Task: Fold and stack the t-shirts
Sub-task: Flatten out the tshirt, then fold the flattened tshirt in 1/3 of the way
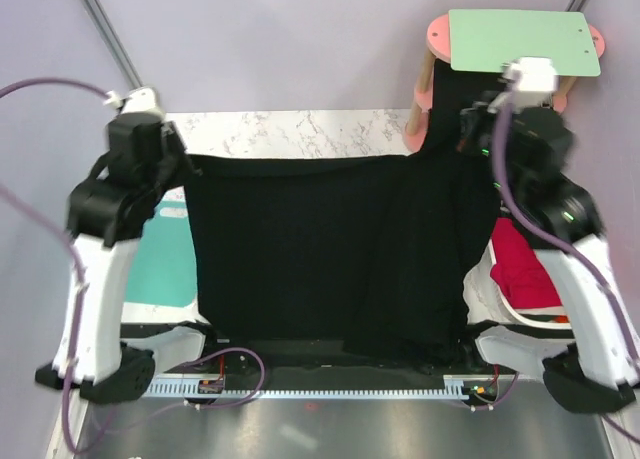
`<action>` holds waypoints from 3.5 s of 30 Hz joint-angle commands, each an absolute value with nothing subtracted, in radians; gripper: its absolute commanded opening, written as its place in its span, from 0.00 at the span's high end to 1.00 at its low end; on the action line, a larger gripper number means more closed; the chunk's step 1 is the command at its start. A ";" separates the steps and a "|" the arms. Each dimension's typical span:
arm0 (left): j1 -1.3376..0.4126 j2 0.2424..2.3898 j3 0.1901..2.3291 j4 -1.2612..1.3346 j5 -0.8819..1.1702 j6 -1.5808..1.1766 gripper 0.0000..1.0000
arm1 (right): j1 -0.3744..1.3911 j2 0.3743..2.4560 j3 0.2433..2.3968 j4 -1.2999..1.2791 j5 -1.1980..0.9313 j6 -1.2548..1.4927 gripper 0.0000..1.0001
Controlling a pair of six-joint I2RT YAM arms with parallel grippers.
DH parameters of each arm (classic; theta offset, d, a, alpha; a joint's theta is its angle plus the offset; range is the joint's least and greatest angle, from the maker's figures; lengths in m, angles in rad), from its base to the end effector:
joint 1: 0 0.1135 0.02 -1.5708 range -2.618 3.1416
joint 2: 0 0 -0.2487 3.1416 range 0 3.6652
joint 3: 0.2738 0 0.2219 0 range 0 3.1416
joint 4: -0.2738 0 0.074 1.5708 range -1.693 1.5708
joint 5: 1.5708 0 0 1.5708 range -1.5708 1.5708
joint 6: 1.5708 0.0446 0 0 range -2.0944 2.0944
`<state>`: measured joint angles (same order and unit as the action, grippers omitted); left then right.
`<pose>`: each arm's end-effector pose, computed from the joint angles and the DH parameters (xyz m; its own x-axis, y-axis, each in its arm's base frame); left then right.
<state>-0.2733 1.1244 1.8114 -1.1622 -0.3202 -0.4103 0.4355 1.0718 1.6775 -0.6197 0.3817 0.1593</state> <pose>0.1417 -0.0251 0.4665 -0.3987 -0.2814 -0.8728 -0.1879 0.9566 -0.2226 0.1501 0.0515 0.5012 -0.0211 0.1526 -0.9881 -0.0511 0.9868 0.1535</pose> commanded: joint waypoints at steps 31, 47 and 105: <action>-0.092 1.964 1.944 -0.848 -0.215 -0.314 0.98 | 0.245 2.011 1.908 -0.402 0.394 0.210 1.00; -0.092 1.802 1.597 -0.833 -0.224 -0.347 0.98 | 0.256 1.720 1.519 -0.469 0.337 0.267 1.00; -0.087 1.692 1.358 -0.839 -0.186 -0.394 0.00 | 0.543 1.256 0.991 -0.802 0.143 0.453 0.09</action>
<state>-0.0902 1.7401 1.3293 -0.8429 -0.1986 -0.4015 0.5400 1.3148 0.9394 -0.7746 0.1741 0.4706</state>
